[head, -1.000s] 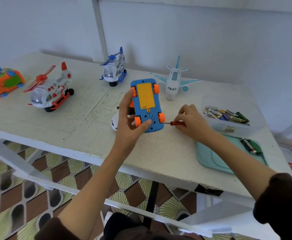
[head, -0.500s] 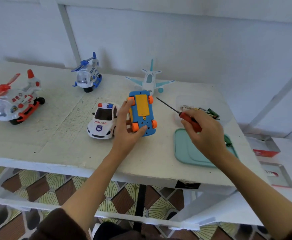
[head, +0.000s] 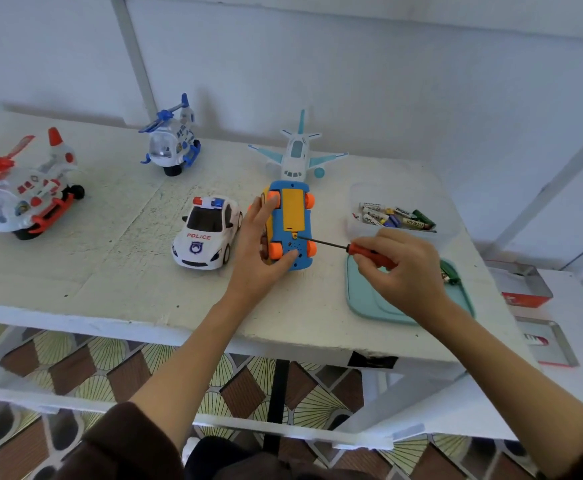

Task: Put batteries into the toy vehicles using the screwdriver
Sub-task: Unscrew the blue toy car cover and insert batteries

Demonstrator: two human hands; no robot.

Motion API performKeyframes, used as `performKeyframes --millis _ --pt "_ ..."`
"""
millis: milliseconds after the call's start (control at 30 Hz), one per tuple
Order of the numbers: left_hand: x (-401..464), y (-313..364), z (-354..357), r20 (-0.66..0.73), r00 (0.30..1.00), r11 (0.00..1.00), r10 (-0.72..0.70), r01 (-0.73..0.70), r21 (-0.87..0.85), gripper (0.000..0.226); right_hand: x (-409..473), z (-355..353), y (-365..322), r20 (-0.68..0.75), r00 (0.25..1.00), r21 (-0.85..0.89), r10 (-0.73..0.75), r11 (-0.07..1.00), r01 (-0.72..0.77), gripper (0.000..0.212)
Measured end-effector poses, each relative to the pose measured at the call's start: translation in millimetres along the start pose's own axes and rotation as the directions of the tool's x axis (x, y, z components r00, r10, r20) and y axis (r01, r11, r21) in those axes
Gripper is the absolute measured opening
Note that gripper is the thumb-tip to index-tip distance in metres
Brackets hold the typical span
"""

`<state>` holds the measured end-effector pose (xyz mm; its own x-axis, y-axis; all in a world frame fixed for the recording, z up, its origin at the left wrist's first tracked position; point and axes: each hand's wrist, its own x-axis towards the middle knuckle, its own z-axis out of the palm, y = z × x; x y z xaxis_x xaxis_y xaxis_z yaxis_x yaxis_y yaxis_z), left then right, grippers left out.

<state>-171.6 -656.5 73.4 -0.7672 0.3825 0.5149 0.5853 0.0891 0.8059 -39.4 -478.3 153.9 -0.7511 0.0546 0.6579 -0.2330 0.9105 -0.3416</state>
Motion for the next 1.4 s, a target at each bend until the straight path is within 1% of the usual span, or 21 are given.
performKeyframes --millis 267,433,500,567,633,700,767,833,900,1000,1033,1133,1200,1233,1333,1400 --pt "-1 3 0 0.005 1.0 1.0 -0.009 0.009 0.0 0.078 4 0 -1 0.029 1.0 -0.006 0.004 1.0 -0.004 0.024" --pt "-1 3 0 0.001 1.0 1.0 0.0 0.0 0.004 0.078 7 -3 0 0.05 0.999 -0.038 -0.02 0.999 0.022 0.024" --pt "-1 3 1 0.003 1.0 1.0 0.004 -0.004 0.01 0.078 10 -6 0 0.088 0.995 -0.077 -0.049 0.995 0.056 0.023" --pt "-1 2 1 0.009 1.0 1.0 0.012 -0.013 0.023 0.079 14 -9 -1 0.154 0.987 -0.111 -0.041 0.992 0.059 0.021" --pt "-1 3 1 0.017 1.0 1.0 0.01 -0.01 0.016 0.079 19 -14 -1 0.212 0.977 -0.062 0.008 0.998 0.005 0.021" --pt "-1 6 2 0.016 1.0 1.0 0.004 -0.004 0.022 0.078 24 -18 0 0.253 0.967 0.003 0.028 1.0 -0.03 0.027" --pt "-2 9 3 0.015 1.0 0.999 0.006 -0.007 0.051 0.076 30 -21 0 0.26 0.965 0.047 0.027 0.998 -0.04 0.027" --pt "-1 9 2 0.017 1.0 0.999 0.01 -0.01 0.03 0.076 35 -24 -1 0.247 0.969 0.052 0.03 0.998 -0.044 0.025" --pt "-1 8 2 0.023 1.0 1.0 0.01 -0.01 0.016 0.076 39 -25 -4 0.229 0.973 -0.042 0.03 0.999 -0.02 0.024" --pt "-2 11 3 0.03 0.999 0.996 0.034 -0.037 0.077 0.076 45 -21 -10 0.213 0.974 -0.211 0.077 0.977 -0.031 0.025" --pt "-2 10 3 0.026 0.999 0.997 0.031 -0.033 0.076 0.076 45 -19 -11 0.219 0.974 -0.214 0.062 0.977 -0.014 0.026" --pt "-1 6 1 0.012 1.0 1.0 0.009 -0.009 0.021 0.077 48 -18 -14 0.285 0.959 -0.147 -0.001 0.988 0.045 0.026" --pt "-1 6 1 0.007 1.0 1.0 0.009 -0.01 0.027 0.077 50 -20 -16 0.325 0.946 -0.144 0.017 0.989 0.032 0.025" --pt "-1 7 1 0.007 1.0 0.999 0.014 -0.014 0.048 0.076 50 -22 -17 0.313 0.949 -0.148 0.023 0.989 0.024 0.023" --pt "-1 10 1 0.002 1.0 0.999 0.016 -0.016 0.05 0.076 51 -25 -19 0.247 0.967 -0.256 0.068 0.967 -0.002 0.026" --pt "-1 9 1 0.001 1.0 0.998 0.015 -0.015 0.055 0.076 53 -24 -19 0.267 0.954 -0.349 0.136 0.936 -0.036 0.034"
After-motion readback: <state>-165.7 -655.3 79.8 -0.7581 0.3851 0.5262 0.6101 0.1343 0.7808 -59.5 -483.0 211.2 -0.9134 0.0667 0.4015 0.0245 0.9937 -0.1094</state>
